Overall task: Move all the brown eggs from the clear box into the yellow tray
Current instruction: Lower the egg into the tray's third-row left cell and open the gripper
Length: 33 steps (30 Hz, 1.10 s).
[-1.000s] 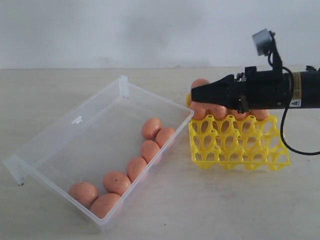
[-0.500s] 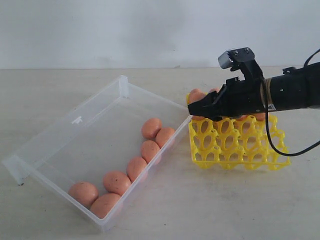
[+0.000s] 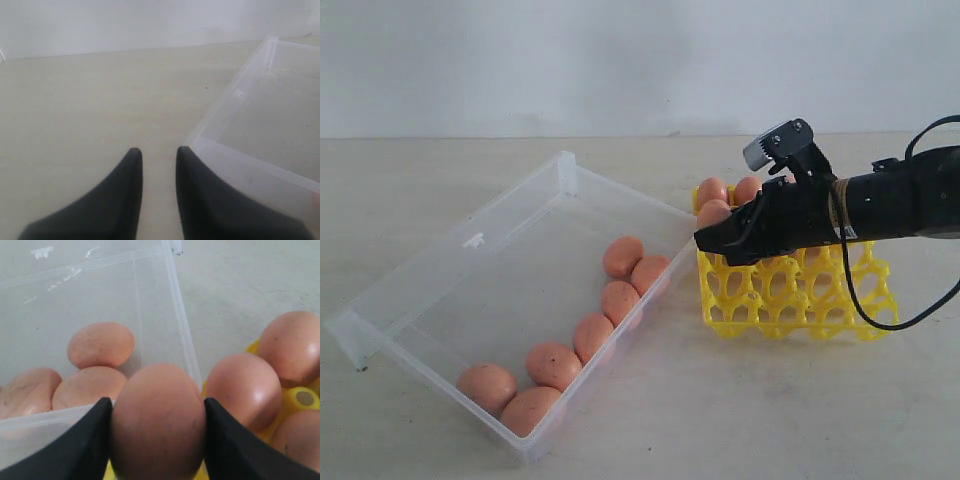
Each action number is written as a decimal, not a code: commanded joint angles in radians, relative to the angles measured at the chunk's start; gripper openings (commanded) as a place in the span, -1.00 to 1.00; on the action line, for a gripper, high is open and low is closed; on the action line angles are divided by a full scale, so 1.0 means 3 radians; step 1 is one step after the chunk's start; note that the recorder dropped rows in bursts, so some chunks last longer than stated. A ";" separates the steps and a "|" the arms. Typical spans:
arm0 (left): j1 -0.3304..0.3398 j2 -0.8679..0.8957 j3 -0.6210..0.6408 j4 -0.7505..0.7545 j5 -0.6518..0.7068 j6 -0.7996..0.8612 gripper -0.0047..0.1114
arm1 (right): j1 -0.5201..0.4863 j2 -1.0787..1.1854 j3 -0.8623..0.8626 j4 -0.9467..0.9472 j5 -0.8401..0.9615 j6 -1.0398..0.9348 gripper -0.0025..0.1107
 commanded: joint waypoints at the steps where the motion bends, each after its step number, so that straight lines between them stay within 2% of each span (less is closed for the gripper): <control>1: -0.0010 0.0010 -0.0012 -0.0024 -0.0014 -0.0039 -0.49 | 0.0002 -0.0006 -0.0047 0.0111 -0.0024 -0.0060 -0.96; 4: -0.0010 0.0010 -0.0012 -0.0024 -0.0014 -0.0039 -0.49 | 0.0002 -0.0006 -0.0047 0.0151 -0.0019 -0.0098 -0.93; 7: -0.0010 0.0010 -0.0012 -0.0024 -0.0014 -0.0039 -0.49 | 0.0002 -0.0006 -0.0047 0.0151 -0.0019 -0.0101 -0.81; 12: -0.0010 0.0010 -0.0012 -0.0024 -0.0014 -0.0039 -0.49 | 0.0002 -0.0006 -0.0047 0.0151 0.0077 -0.0094 -0.20; 17: -0.0010 0.0010 -0.0012 -0.0024 -0.0014 -0.0039 -0.49 | 0.0002 -0.0006 -0.0047 0.0151 0.0077 -0.0094 -0.03; 21: -0.0010 0.0010 -0.0012 -0.0024 -0.0014 -0.0039 -0.49 | 0.0002 -0.0006 -0.0047 0.0145 0.0077 -0.0038 0.19; 33: -0.0010 0.0010 -0.0012 -0.0024 -0.0014 -0.0039 -0.49 | 0.0002 -0.0154 -0.0047 0.0202 -0.0089 0.0174 0.18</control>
